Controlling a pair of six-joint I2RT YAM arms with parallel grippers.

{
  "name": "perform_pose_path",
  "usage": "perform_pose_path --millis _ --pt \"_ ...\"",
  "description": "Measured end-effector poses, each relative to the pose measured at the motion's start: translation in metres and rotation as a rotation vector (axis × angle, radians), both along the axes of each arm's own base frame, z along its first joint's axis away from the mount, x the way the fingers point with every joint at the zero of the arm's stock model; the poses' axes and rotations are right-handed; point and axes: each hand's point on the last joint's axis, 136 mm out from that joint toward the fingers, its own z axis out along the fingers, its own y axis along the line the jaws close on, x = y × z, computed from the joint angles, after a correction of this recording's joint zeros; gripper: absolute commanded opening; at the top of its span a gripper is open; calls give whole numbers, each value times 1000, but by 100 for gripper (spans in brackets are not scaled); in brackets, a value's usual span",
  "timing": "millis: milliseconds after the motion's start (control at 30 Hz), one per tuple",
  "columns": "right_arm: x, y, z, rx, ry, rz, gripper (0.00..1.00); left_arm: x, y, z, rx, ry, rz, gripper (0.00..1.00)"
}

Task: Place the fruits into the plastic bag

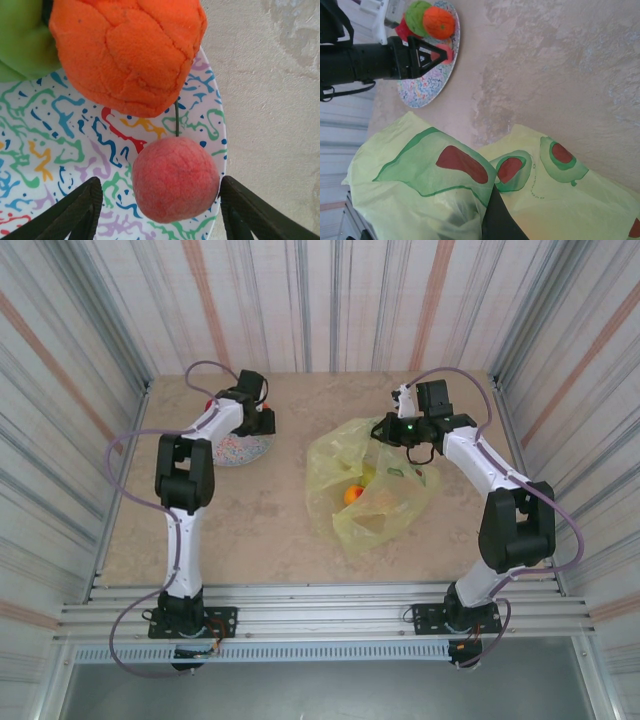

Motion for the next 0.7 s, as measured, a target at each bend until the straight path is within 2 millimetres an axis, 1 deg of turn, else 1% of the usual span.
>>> perform_pose_path --millis 200,567,700 --pt "0 0 0 0 0 0 0 6 -1 1 2 -3 -6 55" --pt "0 -2 0 -1 3 -5 0 11 -3 -6 9 8 -13 49" --pt "0 -2 -1 -1 5 -4 0 11 -3 -6 10 9 -14 47"
